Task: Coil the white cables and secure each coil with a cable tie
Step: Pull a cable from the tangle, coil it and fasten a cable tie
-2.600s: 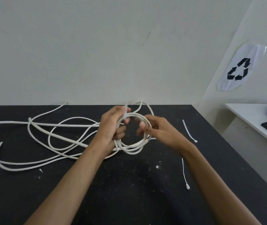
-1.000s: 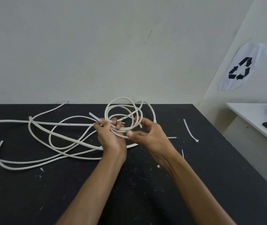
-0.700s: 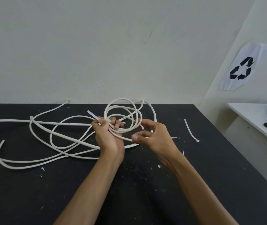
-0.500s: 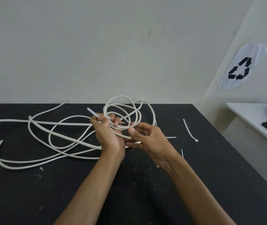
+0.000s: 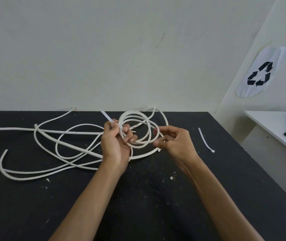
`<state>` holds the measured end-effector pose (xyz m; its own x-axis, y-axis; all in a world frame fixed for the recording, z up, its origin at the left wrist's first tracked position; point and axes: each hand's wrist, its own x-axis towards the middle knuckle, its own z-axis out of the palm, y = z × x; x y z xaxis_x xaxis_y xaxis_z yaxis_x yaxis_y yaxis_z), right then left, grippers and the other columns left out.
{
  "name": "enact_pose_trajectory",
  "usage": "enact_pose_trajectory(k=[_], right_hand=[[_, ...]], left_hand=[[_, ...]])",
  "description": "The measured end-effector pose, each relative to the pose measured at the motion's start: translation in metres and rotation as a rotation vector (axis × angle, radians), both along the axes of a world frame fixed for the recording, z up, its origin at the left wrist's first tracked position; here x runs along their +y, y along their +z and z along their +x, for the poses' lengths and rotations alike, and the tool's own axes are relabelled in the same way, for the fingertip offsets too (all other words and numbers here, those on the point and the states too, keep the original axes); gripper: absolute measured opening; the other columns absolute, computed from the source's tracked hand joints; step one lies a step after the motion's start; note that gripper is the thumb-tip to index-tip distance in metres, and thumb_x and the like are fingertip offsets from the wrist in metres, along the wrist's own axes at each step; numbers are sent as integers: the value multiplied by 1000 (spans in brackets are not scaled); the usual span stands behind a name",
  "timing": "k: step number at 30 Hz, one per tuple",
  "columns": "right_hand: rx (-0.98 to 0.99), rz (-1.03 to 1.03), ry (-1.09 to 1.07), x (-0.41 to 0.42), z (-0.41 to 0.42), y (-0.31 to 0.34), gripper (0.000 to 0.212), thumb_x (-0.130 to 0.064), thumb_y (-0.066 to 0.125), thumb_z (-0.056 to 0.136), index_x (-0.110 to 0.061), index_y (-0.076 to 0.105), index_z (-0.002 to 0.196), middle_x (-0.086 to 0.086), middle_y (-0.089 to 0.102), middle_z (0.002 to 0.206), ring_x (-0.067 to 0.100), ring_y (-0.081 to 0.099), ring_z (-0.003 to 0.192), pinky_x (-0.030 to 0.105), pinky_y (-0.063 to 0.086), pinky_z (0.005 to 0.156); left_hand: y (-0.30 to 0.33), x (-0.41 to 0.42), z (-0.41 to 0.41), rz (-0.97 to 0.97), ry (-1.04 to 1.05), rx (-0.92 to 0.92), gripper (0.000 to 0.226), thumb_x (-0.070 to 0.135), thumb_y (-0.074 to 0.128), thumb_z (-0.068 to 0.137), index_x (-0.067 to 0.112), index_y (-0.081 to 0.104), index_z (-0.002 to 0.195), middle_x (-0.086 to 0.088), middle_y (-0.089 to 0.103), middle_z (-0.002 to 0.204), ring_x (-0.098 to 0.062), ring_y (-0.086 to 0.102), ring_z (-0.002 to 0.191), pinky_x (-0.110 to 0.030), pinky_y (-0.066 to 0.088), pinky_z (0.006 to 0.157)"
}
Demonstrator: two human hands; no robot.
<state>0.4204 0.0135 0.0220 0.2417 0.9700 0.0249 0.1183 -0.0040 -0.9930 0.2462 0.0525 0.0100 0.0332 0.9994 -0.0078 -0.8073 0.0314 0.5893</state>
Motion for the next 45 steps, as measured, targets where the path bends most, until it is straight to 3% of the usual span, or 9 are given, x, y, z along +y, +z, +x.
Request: enact_pose_trajectory(k=[3,6,12,16,20,23,31,36,45], right_hand=[[-71,70,-34,2,13,0,33,12,82,83,-16,83,101,9,82,88,29,79,84,39,65,88],[-6,121,-44,2,15,0,19,8,78,90,-8,83,99,11,82,92,26,80,85,33,63,86],[357,117,-93,5,-7,-7,15,3,62,104,-4,75,106,8,76,91,17,68,81,33,58,82],[640,80,-145,9,-23,-7,24,-3,51,111,-3,73,120,2,73,89,9,63,73,28,56,84],[908,0,-233,16,-31,-1,25,-6,49,113,1,72,121,4,70,87,10,64,69,23,58,72],[1070,-38,-226,22,-28,-2,27,-9,51,113,6,68,129,7,70,100,15,66,79,27,59,78],[940,-36,-181,16,-32,-8,26,-23,53,113,-6,72,118,2,66,84,12,62,76,27,59,76],[875,17,-128,9,-39,-2,24,-12,51,111,1,71,118,17,76,110,28,67,98,45,56,104],[916,91,-47,3,-47,-2,35,-9,46,110,-2,64,140,16,73,135,29,69,126,39,54,109]], left_hand=[[-1,1,-10,-27,-59,53,25,12,34,112,19,50,95,-3,45,70,-11,29,49,-25,34,49],[0,1,-10,-25,-51,85,22,17,34,114,19,50,99,-2,45,69,-11,27,48,-25,33,48],[-3,0,5,-49,-9,175,31,38,44,114,16,48,92,2,34,65,-9,23,47,-24,31,45],[-9,-7,22,-108,51,153,34,28,46,115,18,41,83,3,27,64,-10,23,50,-25,37,48],[-15,-13,35,-196,74,65,26,24,45,116,16,45,91,4,26,64,-10,24,52,-26,40,53],[-17,-14,34,-218,60,35,20,22,46,115,16,50,97,4,27,64,-10,24,53,-27,40,54],[-14,-13,30,-258,15,-59,14,26,46,110,18,48,99,4,24,62,-11,24,50,-27,42,52],[-16,-8,31,-300,74,-66,11,25,47,110,15,46,107,3,26,61,-12,26,50,-29,42,55],[-14,-9,33,-304,151,-88,14,24,45,111,12,47,118,4,30,61,-11,28,52,-29,42,57]])
